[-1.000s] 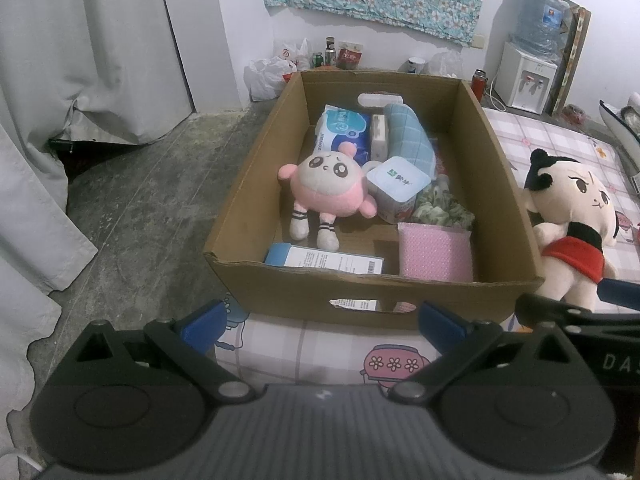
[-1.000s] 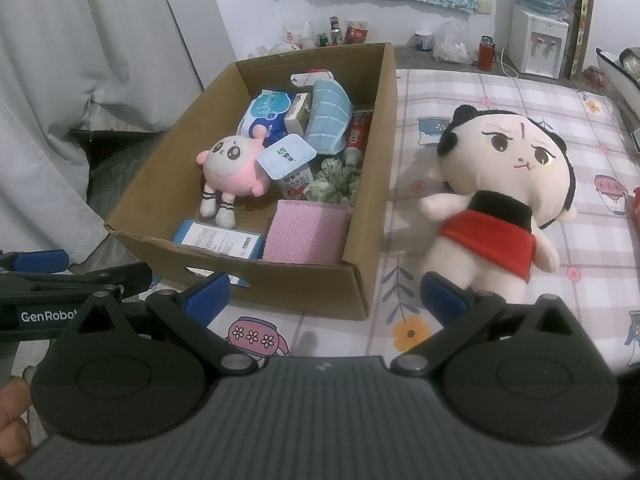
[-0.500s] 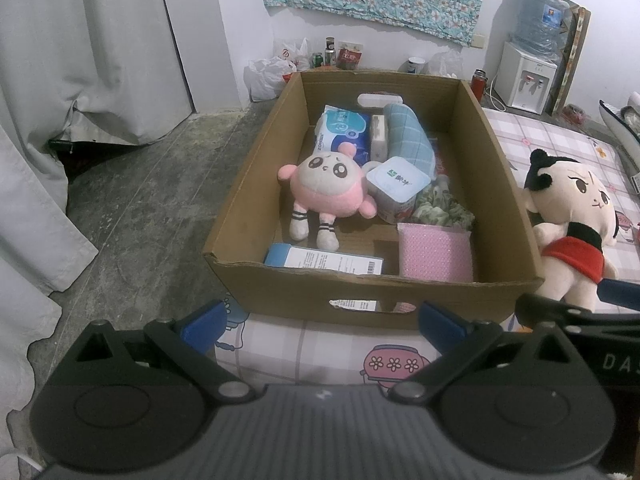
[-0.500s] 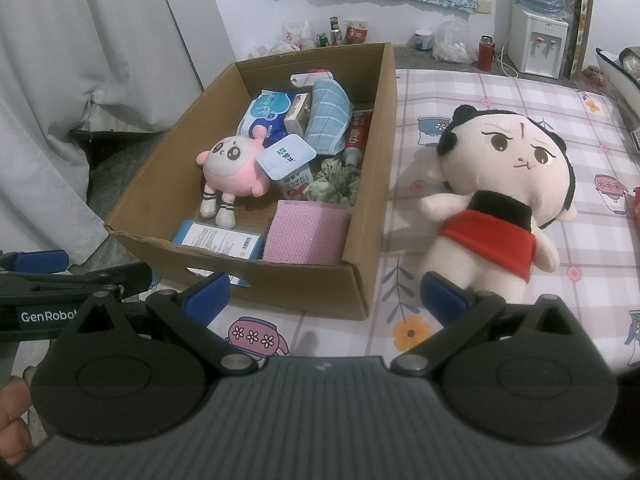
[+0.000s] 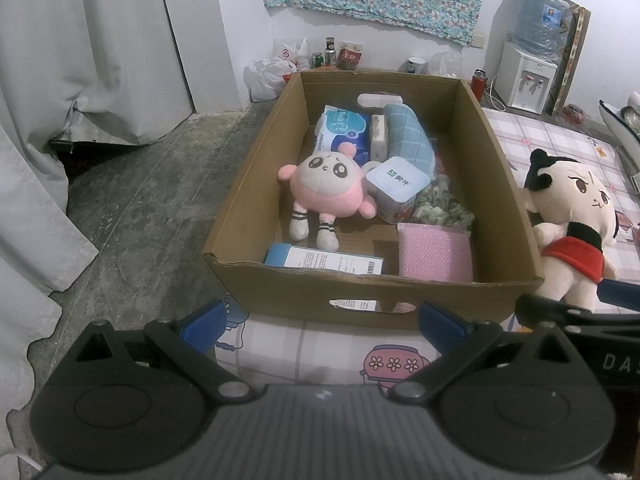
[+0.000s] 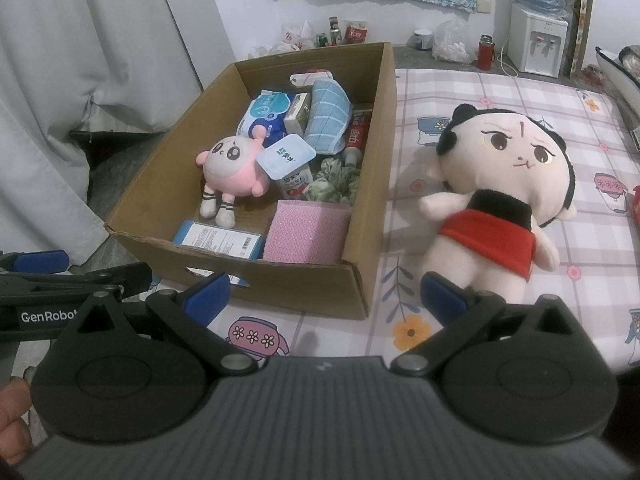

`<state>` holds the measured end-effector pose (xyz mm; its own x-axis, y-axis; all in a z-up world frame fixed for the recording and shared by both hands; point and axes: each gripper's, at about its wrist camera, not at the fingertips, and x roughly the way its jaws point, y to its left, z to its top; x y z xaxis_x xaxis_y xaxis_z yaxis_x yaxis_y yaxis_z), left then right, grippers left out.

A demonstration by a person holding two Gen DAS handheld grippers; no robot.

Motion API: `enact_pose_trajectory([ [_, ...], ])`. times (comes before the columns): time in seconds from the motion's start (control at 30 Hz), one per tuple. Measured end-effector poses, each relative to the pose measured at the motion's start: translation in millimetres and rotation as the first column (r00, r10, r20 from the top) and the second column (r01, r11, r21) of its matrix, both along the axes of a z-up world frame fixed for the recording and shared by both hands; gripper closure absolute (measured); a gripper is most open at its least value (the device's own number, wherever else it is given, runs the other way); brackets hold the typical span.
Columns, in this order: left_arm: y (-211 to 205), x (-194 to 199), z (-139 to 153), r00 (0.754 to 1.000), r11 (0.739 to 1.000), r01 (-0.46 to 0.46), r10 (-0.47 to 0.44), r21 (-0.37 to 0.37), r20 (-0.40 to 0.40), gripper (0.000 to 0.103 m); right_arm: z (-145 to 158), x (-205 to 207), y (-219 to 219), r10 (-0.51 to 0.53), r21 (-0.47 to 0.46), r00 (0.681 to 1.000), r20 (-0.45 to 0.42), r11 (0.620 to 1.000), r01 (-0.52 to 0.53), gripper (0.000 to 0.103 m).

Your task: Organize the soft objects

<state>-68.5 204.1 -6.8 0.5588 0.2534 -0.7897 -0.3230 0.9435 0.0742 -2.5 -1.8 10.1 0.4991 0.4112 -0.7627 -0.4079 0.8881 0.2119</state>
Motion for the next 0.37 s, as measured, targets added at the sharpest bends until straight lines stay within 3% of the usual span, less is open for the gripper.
enact_pose_trajectory([
  [0.37, -0.2, 0.0, 0.2, 1.000, 1.000, 0.000, 0.000, -0.001, -0.001, 0.001, 0.1, 0.2, -0.4, 0.000, 0.001, 1.000, -0.001, 1.000, 0.000, 0.001],
])
